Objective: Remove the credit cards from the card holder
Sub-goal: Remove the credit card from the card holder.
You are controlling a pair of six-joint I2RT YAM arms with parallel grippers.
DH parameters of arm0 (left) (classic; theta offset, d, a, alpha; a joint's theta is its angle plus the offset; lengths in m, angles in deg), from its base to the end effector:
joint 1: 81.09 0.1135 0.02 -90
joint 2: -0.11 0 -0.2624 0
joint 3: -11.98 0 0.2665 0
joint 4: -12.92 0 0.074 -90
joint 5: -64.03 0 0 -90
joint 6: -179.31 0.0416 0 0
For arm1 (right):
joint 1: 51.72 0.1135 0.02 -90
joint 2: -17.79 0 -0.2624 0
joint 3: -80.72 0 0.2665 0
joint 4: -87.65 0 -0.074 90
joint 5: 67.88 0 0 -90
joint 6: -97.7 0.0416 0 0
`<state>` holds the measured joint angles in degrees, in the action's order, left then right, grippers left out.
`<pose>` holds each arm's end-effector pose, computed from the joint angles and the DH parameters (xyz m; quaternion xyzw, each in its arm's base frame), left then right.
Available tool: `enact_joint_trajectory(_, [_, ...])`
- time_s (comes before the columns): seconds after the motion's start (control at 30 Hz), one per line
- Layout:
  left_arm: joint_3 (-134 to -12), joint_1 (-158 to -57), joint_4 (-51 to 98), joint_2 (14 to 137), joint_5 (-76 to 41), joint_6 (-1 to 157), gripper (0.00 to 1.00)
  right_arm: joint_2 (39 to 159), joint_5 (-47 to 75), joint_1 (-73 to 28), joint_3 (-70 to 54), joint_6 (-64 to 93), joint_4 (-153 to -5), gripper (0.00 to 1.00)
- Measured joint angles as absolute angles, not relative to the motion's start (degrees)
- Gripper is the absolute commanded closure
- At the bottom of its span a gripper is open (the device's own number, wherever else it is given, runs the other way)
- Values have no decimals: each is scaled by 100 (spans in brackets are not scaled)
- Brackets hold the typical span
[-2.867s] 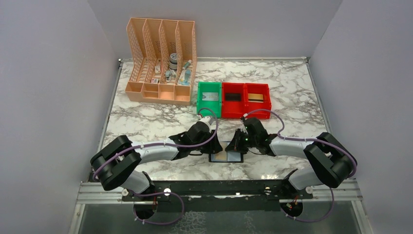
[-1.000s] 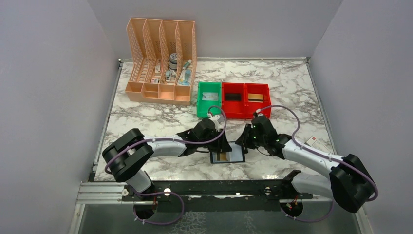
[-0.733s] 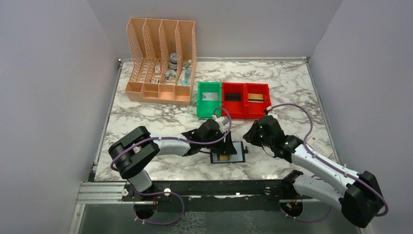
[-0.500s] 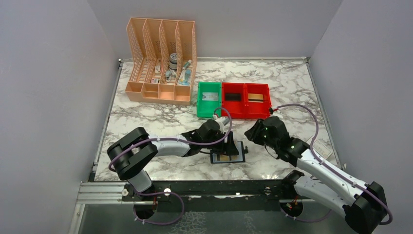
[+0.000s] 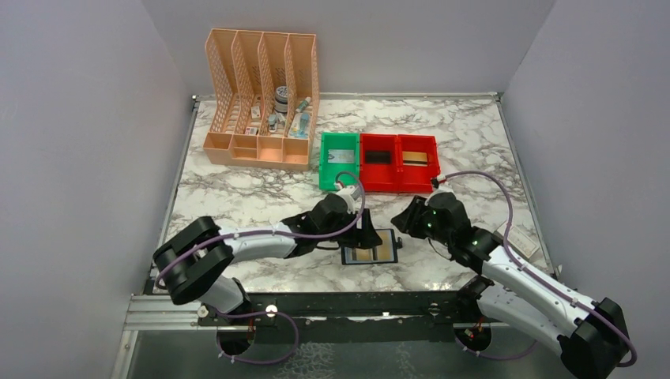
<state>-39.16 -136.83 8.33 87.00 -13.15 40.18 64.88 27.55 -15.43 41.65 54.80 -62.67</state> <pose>0.1726 -0.2697 0.1605 0.1047 0.8610 -0.4462 0.2205 0.1608 0.1132 0.1979 0.1052 0.8907 0.2611 0.3570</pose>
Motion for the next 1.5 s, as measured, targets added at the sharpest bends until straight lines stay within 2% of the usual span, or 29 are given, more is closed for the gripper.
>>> enact_joint_trajectory(0.17, [-3614,-13683,1283,7876,-1905,4040,24,6488,2331,-1543,4167,5283,-6383,63])
enact_joint_trajectory(0.37, [-3417,-13681,2489,6578,-2622,4167,17,6491,1667,-1543,4167,5021,-6335,59])
enact_joint_trajectory(0.5, [-3164,-13683,3112,5623,-2825,4121,16,6388,1140,-1543,4219,4959,-6283,51])
enact_joint_trajectory(0.73, [-2714,-13683,3978,4366,-2900,3951,12,5697,489,-1543,4431,4959,-6263,49])
enact_joint_trajectory(1.03, [-2773,-13683,4166,4270,-3011,3970,12,6069,456,-1543,4431,4994,-5909,54])
enact_joint_trajectory(1.27, [-2773,-13683,4006,4385,-3015,4003,12,6383,554,-1543,4431,4935,-5476,52])
enact_joint_trajectory(1.5, [-2945,-13683,3997,4587,-3037,4134,13,6163,651,-1543,4429,4798,-5469,52])
